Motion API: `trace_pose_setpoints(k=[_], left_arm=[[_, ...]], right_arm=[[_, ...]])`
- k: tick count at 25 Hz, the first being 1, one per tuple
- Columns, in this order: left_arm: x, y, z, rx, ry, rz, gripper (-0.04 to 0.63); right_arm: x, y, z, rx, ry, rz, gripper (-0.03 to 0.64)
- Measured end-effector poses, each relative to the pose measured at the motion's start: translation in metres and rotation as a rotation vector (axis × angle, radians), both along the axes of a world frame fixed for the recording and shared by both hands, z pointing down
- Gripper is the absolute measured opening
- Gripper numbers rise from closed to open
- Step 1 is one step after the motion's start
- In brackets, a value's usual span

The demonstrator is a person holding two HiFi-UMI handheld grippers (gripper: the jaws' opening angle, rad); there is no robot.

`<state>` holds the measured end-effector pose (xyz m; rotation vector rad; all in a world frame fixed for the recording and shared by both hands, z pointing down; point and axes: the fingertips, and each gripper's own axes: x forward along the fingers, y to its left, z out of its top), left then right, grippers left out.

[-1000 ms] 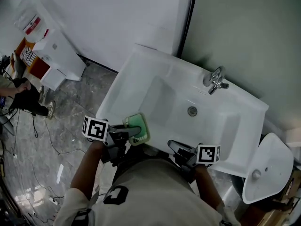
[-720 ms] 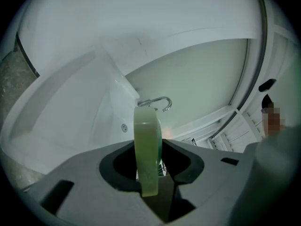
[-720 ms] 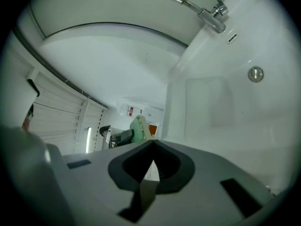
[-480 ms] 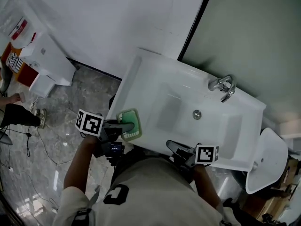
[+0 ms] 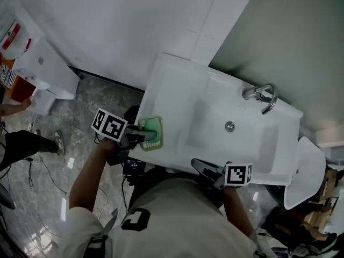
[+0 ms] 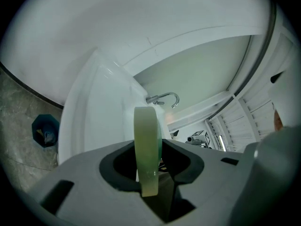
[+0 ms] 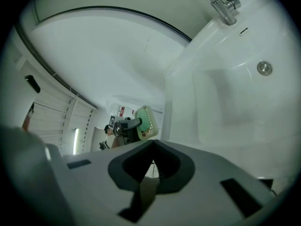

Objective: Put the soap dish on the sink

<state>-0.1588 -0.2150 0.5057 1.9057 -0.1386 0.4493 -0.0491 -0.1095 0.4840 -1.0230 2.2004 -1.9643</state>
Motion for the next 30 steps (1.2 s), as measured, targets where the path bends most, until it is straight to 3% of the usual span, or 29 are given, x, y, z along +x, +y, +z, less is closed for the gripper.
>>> trace_pose_setpoints(k=[7,11,14,21,25,30], left_arm=[[0.014,-0.014,0.019,-0.010,-0.027,0.074,0.147],[0.032,-0.023,0.032,-0.006,-0.045,0.118,0.147],[0.045,-0.032,0.047,-0.025,-0.069,0.123,0.147],[0.072,-0.058,0.078,-0.063,-0.134,0.133,0.147],[0.080,-0.070,0.087,-0.079,-0.145,0.144,0.147],[0.088,-0.083,0.094,-0.109,-0.151,0.159,0.147]], right_arm=[[-0.001,-0.001,0.006,-0.028,-0.011,0.022,0.009],[0.005,-0.013,0.001,0.020,-0.035,0.001,0.009],[0.016,-0.015,0.007,-0.026,-0.032,0.008,0.009],[0.047,-0.029,0.006,-0.016,-0.028,0.002,0.009],[0.061,-0.030,0.011,-0.051,-0.030,0.037,0.009],[0.067,-0.042,0.009,-0.019,-0.035,0.016,0.009]])
